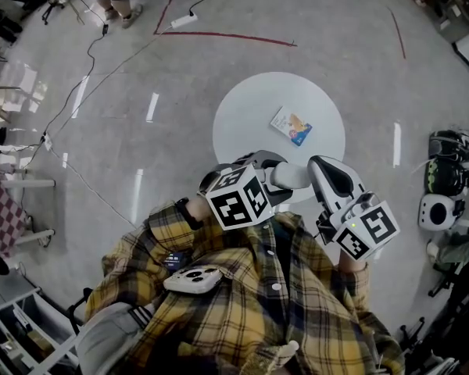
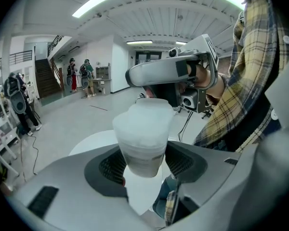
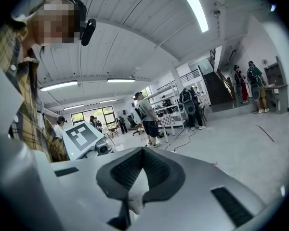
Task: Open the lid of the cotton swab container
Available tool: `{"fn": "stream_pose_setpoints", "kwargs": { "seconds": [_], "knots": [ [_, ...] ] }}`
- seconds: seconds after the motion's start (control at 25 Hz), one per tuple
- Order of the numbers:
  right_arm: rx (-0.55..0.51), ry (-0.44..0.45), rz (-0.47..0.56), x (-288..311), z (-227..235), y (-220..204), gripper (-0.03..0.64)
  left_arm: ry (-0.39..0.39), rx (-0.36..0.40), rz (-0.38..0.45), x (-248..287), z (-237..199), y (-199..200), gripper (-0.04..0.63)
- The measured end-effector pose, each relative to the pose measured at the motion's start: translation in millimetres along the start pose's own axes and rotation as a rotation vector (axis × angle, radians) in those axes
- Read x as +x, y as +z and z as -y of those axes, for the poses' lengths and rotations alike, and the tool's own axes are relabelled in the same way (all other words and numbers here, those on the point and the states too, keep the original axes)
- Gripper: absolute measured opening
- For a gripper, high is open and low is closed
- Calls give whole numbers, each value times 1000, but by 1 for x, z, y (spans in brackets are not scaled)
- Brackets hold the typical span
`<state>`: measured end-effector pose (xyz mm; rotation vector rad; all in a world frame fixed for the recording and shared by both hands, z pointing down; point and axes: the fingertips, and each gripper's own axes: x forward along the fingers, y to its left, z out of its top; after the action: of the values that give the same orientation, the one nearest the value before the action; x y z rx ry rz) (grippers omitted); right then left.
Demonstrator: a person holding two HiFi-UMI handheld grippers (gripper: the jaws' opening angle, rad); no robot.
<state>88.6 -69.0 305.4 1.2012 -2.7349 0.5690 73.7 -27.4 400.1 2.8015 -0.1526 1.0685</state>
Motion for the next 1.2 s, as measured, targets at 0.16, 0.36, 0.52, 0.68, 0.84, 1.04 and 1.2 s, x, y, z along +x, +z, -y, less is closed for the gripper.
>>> {"fn": "stream_pose_setpoints", "kwargs": {
  "seconds": [0.16, 0.36, 0.52, 0.68, 0.84, 1.04, 1.2],
  "knots": [
    [-9, 15, 2, 1, -2, 2, 15, -15, 11, -7, 1, 3, -1, 261],
    [-13, 23, 6, 0, -3, 3, 15, -24, 17, -8, 2, 4, -1, 261],
    [-25, 50, 0, 1, -8, 3, 15, -27, 26, -8, 3, 5, 0, 261],
    [-15, 68, 15, 0, -10, 5, 17, -32, 31, -10, 3, 7, 0, 261],
    [-31, 77, 5, -3, -13, 6, 17, -32, 35, -9, 1, 9, 1, 261],
    [-76, 114, -2, -10, -23, 4, 107, -36, 42, -8, 1, 18, 3, 261],
    [-147, 151, 24, -18, -36, 4, 152, -44, 50, -6, 1, 26, 5, 261]
  ]
}}
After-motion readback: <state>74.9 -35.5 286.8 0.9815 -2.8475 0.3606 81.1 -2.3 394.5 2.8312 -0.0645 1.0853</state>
